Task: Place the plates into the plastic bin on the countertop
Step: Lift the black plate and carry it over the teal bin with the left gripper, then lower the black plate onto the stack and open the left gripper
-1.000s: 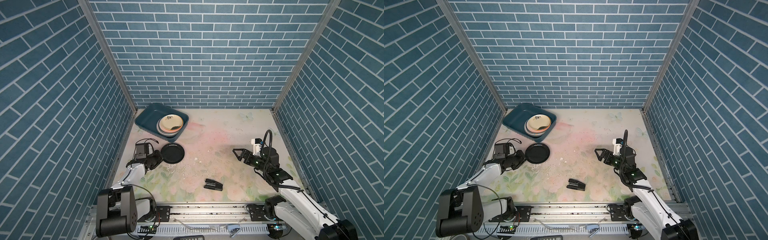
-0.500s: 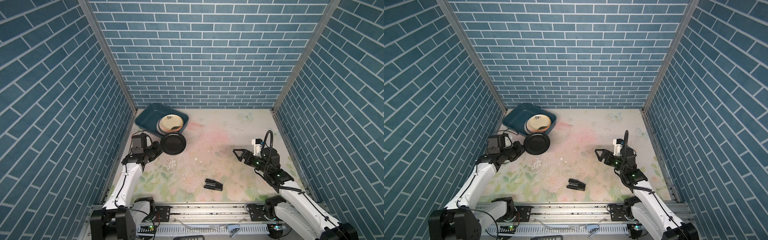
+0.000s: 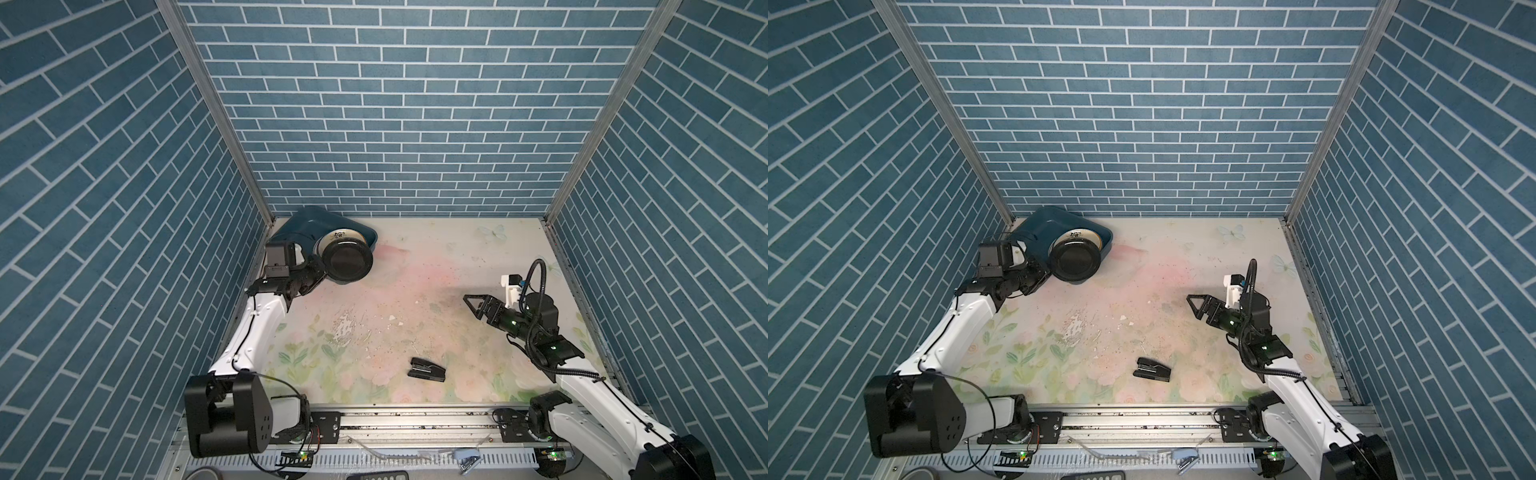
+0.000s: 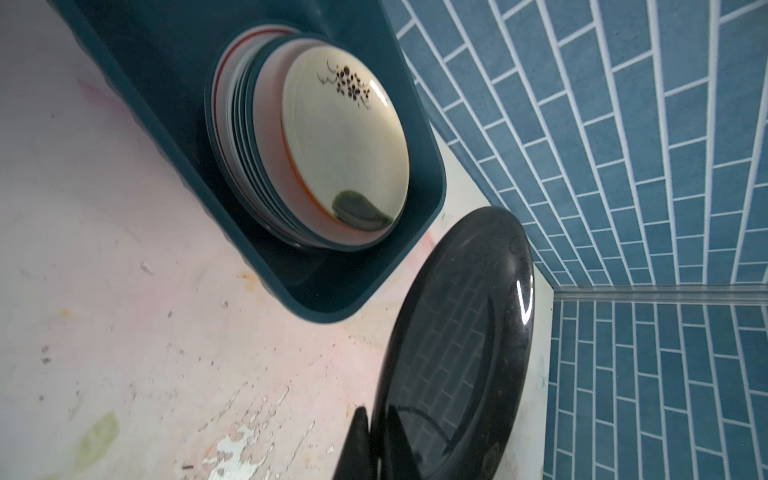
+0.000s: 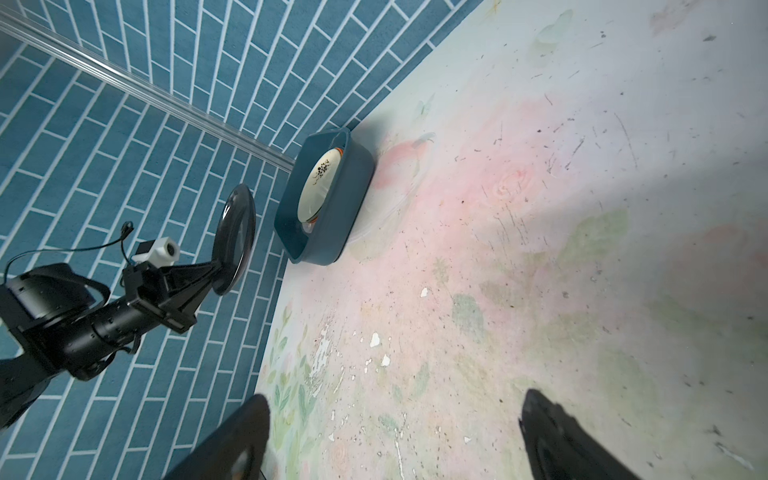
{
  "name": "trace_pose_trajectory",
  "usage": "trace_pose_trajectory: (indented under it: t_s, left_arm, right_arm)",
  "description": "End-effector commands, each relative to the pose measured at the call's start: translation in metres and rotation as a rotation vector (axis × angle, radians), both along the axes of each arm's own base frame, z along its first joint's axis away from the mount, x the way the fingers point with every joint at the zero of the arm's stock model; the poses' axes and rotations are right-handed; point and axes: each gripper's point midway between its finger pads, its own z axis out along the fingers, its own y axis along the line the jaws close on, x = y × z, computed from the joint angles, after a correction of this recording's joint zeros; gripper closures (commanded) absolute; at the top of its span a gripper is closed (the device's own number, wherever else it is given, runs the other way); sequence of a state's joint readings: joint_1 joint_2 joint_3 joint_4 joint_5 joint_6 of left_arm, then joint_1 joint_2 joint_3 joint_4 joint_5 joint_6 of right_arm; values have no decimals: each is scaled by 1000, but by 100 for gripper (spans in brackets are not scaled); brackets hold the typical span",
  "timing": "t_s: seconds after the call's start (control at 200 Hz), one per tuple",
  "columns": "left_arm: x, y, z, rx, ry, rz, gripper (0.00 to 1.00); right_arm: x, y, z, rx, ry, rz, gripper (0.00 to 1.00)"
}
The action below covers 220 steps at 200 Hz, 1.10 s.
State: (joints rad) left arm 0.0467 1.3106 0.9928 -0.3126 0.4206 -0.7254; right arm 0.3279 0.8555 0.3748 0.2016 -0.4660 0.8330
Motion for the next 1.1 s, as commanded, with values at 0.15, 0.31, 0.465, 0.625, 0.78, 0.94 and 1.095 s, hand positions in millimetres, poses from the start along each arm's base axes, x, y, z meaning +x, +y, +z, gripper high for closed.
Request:
trace_pose_trajectory:
  t_s: [0.15, 0.31, 0.465, 0.625, 0.78, 0.94, 1.095]
  left_arm:
    - [60, 23, -6, 111, -28, 72, 100]
    - [86, 35, -12, 177, -8, 99, 100]
    - [106, 45, -16, 249, 31, 103, 100]
    - [122, 47, -29, 286, 83, 75, 100]
    - [128, 47, -44, 282, 107, 72, 100]
    - [132, 47, -55, 282, 124, 67, 100]
    - [136, 44, -60, 271, 134, 53, 91]
  right_arm:
    - [3, -5, 14, -4, -74, -28, 6]
    - [1, -6, 10, -29, -60, -19, 6]
    - [0, -7, 7, -38, -47, -20, 6]
    - [-1, -16, -4, -64, -27, -74, 6]
    - [-4, -19, -9, -66, -16, -86, 6]
    - [-5, -20, -11, -74, -6, -89, 6]
    - [-5, -20, -11, -76, -4, -90, 6]
